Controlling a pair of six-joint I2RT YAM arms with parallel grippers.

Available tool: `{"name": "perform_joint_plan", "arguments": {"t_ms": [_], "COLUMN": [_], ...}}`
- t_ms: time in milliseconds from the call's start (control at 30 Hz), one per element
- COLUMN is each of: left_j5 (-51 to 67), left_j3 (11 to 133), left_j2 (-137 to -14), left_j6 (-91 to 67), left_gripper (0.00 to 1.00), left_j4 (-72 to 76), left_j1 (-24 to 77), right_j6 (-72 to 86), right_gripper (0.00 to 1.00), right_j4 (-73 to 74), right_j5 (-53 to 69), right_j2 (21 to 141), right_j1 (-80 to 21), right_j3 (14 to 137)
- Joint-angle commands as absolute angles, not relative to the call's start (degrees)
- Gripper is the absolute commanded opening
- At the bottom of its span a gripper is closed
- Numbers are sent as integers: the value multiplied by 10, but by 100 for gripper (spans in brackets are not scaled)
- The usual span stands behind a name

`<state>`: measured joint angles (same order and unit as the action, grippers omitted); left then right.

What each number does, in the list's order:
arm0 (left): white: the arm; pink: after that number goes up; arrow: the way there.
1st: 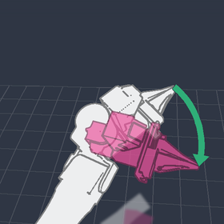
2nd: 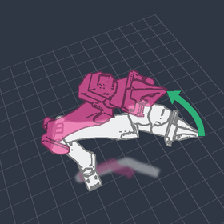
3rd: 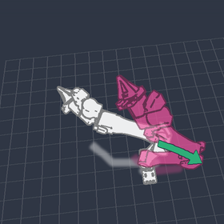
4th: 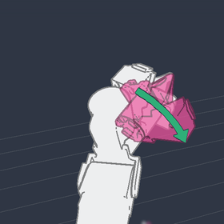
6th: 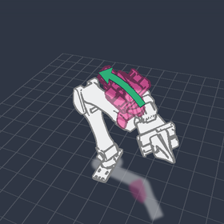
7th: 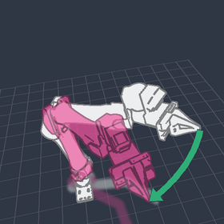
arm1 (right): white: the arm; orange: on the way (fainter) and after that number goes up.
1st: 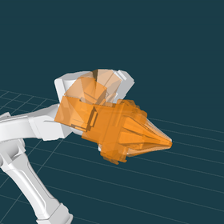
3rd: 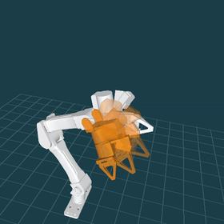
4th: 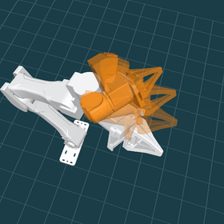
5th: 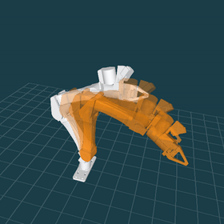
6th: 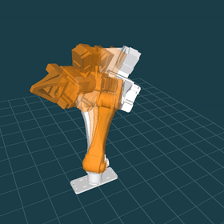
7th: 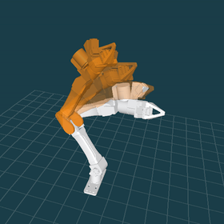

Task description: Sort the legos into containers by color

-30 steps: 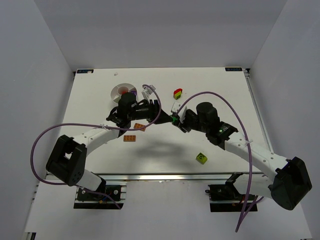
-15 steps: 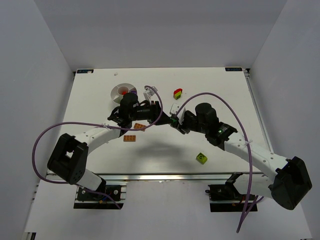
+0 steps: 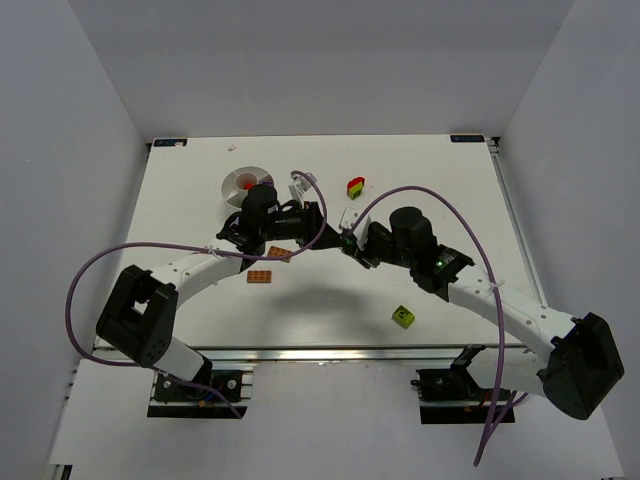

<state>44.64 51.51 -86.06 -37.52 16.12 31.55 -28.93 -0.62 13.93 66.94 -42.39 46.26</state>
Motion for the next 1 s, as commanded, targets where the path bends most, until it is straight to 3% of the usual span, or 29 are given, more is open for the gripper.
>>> {"name": "perform_joint_plan", "arguments": {"t_ms": [0, 167, 267, 500, 600, 700, 967], "left_j5": [459, 473, 475, 471, 473, 475, 469], "left_j3": [537, 544, 545, 545, 545, 544, 541], "left_j2": [-864, -874, -874, -861, -860, -856, -847], "left_j6": [-354, -354, -352, -343, -343, -343, -338], "left_gripper": [39, 12, 1, 0, 0, 0, 0], "left_j4": [153, 149, 149, 147, 150, 152, 152], "left_j1": [321, 323, 323, 323, 323, 323, 323], "right_j6": [-283, -286, -292, -297, -299, -299, -329], "right_gripper": [0, 0, 12, 55, 66, 73, 74], "right_j4": [-39, -38, -32, -25, -21, -18, 9], "right_j5": [147, 145, 145, 148, 145, 142, 186], "right_j2": [651, 656, 659, 663, 668, 671, 668], "right_j1": [-428, -428, -428, -429, -429, -428, -410], "right_j3": [461, 461, 463, 464, 466, 468, 473]}}
